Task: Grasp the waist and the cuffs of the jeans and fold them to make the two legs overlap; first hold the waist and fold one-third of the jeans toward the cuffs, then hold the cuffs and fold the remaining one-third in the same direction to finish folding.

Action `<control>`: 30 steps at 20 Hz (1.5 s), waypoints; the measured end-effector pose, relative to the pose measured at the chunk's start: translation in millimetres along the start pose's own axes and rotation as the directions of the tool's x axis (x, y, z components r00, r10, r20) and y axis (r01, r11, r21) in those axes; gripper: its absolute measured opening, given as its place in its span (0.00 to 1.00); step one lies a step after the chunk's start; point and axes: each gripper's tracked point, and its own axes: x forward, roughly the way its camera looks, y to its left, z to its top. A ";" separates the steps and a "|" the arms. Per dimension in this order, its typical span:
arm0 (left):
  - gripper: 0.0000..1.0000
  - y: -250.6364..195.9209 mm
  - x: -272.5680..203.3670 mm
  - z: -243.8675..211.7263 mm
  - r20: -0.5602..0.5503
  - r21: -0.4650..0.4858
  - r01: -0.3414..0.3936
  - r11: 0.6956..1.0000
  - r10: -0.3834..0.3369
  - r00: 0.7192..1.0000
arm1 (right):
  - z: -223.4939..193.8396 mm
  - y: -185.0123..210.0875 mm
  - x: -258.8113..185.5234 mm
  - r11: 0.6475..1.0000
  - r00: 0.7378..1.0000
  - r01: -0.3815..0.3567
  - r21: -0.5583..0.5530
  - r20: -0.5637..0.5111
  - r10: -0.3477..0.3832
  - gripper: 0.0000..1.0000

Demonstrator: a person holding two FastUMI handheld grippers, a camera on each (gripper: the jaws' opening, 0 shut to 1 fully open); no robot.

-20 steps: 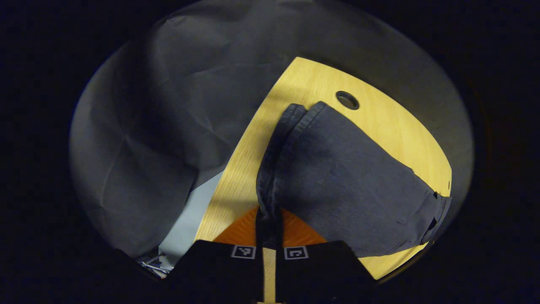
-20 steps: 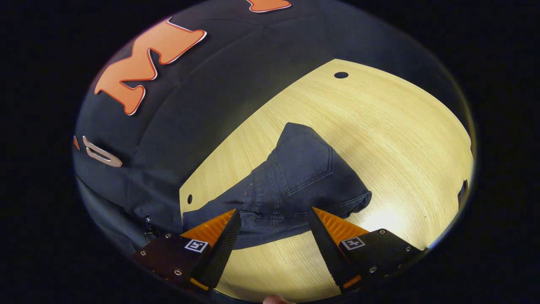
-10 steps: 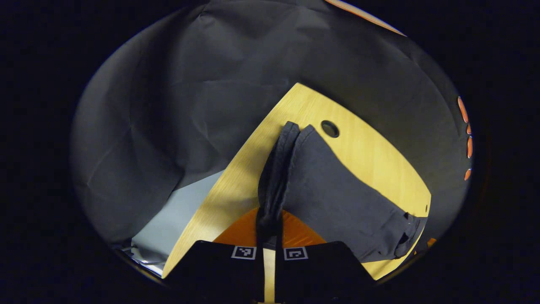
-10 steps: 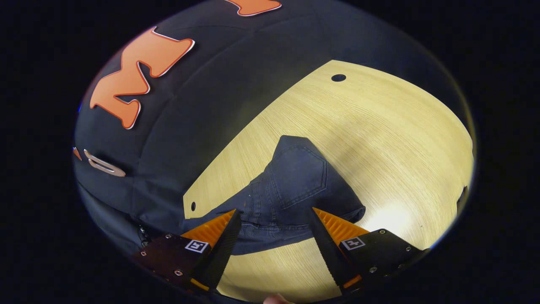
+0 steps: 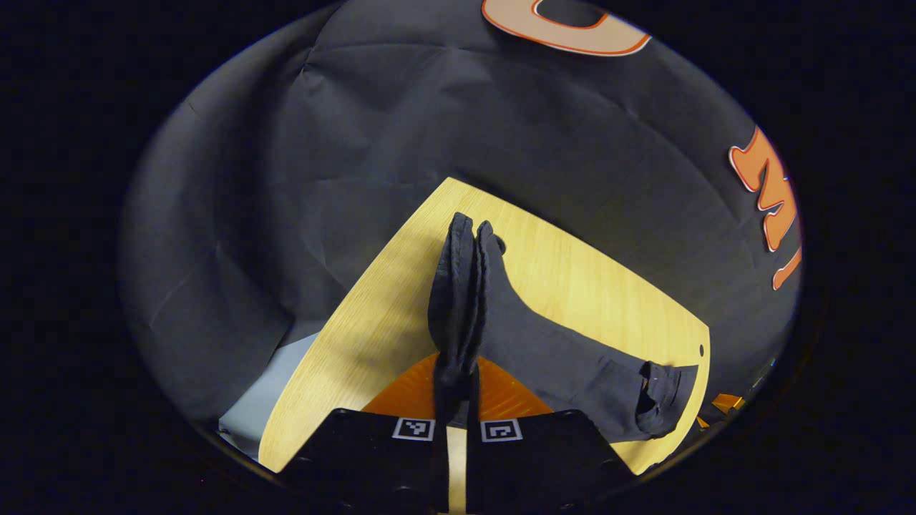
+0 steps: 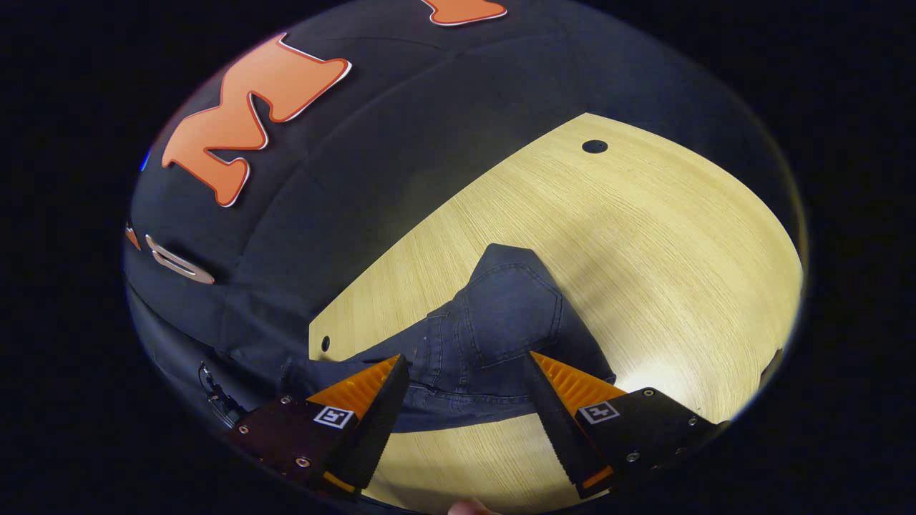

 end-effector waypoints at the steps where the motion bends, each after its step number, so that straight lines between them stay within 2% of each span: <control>1: 0.09 3.3 -10.7 8.7 0.008 0.008 0.013 1.000 -0.013 1.000 | 3.1 -2.5 -0.6 1.000 1.000 0.000 -0.003 0.004 0.000 0.98; 6: 0.09 -14.4 -46.6 30.6 0.047 0.077 0.075 0.994 -0.079 0.996 | 8.0 -9.4 3.9 1.000 1.000 -0.011 -0.029 0.003 0.011 0.98; 15: 0.09 -117.4 -83.9 17.6 0.070 0.173 0.149 0.974 -0.163 0.984 | 14.7 -14.3 6.5 0.996 0.998 -0.062 -0.066 -0.006 0.061 0.98; 24: 0.09 -233.8 -96.2 -16.2 0.027 0.307 0.257 0.916 -0.279 0.960 | 24.8 -38.8 4.2 0.994 0.997 -0.072 -0.083 -0.003 0.072 0.98; 30: 0.09 -304.7 -89.6 -57.7 -0.050 0.394 0.321 0.861 -0.329 0.943 | 31.3 -57.2 1.0 0.994 0.998 -0.064 -0.094 0.009 0.065 0.98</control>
